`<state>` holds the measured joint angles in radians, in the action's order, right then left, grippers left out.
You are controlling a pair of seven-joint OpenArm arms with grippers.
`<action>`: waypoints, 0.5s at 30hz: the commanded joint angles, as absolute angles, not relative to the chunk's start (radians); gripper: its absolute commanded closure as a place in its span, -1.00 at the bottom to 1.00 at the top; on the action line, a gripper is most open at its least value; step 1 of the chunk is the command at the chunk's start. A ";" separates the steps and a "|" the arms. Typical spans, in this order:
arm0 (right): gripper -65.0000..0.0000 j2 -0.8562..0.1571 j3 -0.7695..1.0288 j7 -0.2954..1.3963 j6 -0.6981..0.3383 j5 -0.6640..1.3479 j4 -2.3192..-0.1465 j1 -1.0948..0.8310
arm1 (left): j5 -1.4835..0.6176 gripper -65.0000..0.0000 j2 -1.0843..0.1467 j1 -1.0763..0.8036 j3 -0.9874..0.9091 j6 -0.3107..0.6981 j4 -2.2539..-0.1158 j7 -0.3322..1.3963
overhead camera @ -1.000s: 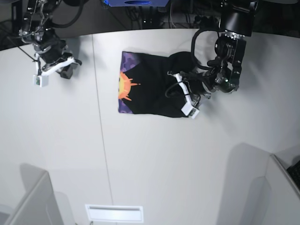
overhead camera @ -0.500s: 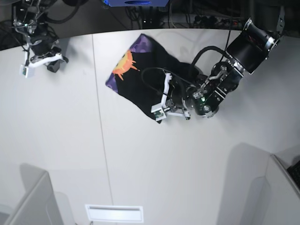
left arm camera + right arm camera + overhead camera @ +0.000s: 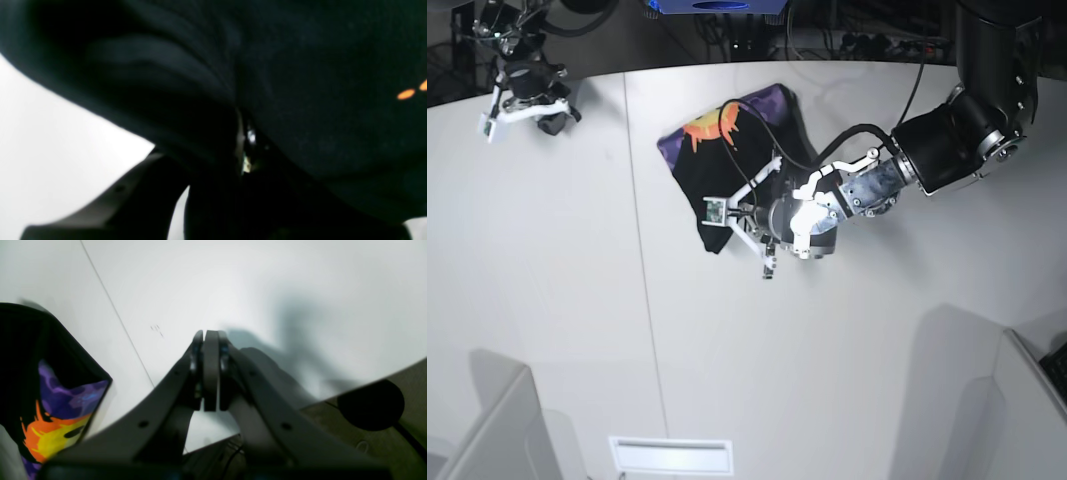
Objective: Fold the T-shirt properly
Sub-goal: 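Rotate and pull the bundle with the left gripper to square it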
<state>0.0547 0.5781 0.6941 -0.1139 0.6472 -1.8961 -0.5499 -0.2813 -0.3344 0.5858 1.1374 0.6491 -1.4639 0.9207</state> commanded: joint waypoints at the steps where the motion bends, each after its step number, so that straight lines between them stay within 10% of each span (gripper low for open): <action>1: 1.00 0.048 0.584 0.671 -0.120 0.656 -1.916 -0.559 | -0.234 1.00 -0.328 0.598 1.130 0.680 -1.474 0.905; 15: 1.00 0.061 0.584 0.671 -0.120 0.656 -1.916 -0.564 | -0.025 1.00 -0.189 0.542 1.130 0.698 -1.356 0.782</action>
<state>0.0689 0.5789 0.6910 -0.1139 0.6468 -1.8961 -0.5629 -0.0299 -0.1905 0.5373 1.1271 0.6891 -1.3613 0.7692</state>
